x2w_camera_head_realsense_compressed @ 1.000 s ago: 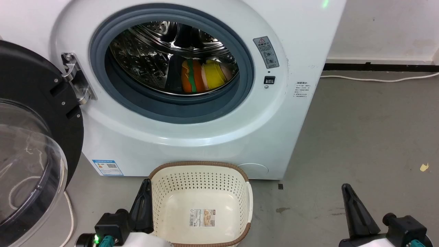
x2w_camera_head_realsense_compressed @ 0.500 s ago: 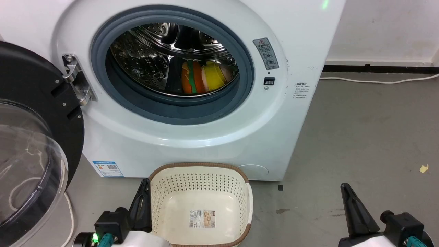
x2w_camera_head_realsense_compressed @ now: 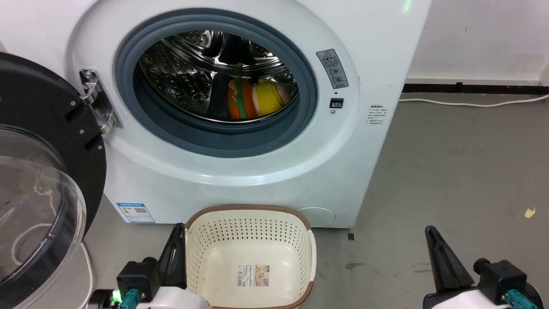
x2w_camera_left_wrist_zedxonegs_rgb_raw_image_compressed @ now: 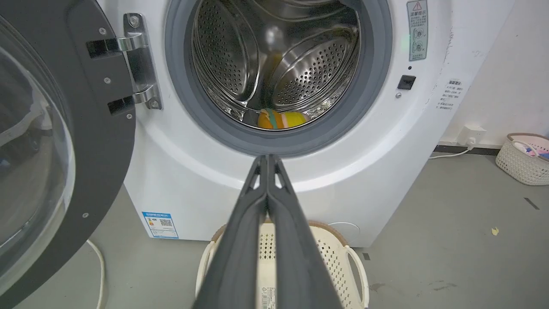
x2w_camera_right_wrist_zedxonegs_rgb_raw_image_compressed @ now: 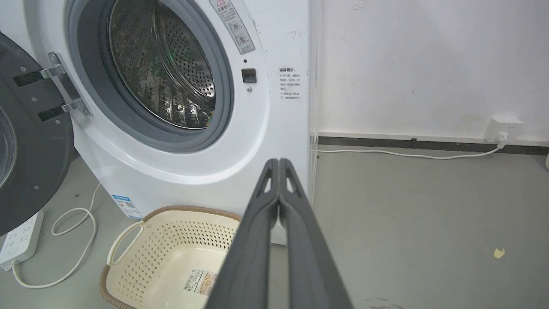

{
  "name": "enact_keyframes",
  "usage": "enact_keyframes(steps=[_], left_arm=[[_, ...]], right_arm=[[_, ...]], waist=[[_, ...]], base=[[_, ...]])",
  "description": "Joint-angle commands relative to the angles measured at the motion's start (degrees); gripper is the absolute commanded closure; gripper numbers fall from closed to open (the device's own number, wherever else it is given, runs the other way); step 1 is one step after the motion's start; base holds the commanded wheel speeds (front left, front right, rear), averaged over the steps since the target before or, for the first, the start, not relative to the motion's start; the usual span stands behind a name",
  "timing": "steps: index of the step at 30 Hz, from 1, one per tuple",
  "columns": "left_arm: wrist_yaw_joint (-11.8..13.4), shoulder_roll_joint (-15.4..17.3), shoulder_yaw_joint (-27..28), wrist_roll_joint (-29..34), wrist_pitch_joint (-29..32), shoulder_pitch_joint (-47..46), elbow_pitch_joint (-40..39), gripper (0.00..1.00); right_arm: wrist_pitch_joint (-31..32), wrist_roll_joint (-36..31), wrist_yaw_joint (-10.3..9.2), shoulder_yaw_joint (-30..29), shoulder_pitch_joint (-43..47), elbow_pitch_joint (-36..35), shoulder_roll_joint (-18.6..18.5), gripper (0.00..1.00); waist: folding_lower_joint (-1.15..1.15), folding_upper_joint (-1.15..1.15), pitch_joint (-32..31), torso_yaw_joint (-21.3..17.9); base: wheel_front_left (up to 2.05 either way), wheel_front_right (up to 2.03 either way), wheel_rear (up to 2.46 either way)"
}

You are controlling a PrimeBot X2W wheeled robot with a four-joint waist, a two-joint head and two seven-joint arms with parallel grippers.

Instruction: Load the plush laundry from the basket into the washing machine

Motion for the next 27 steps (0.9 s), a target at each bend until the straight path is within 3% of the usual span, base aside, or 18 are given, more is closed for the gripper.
enact_keyframes(steps=[1, 27], left_arm=[[-0.18, -0.04, 0.26, 0.67, 0.46, -0.74, -0.44, 1.0], [-0.92, -0.07, 1.9, 3.11, 3.51, -1.18, -1.3, 1.0]], right_arm=[[0.52, -0.72, 0.01, -0.16, -0.79, -0.32, 0.05, 1.0], [3.57, -2.98, 0.02, -0.47, -1.95, -0.8, 0.08, 1.0]], waist=[[0.0, 0.0, -0.05, 0.01], [0.0, 0.0, -0.75, 0.07]], base=[[0.0, 0.0, 0.0], [0.0, 0.0, 0.0]])
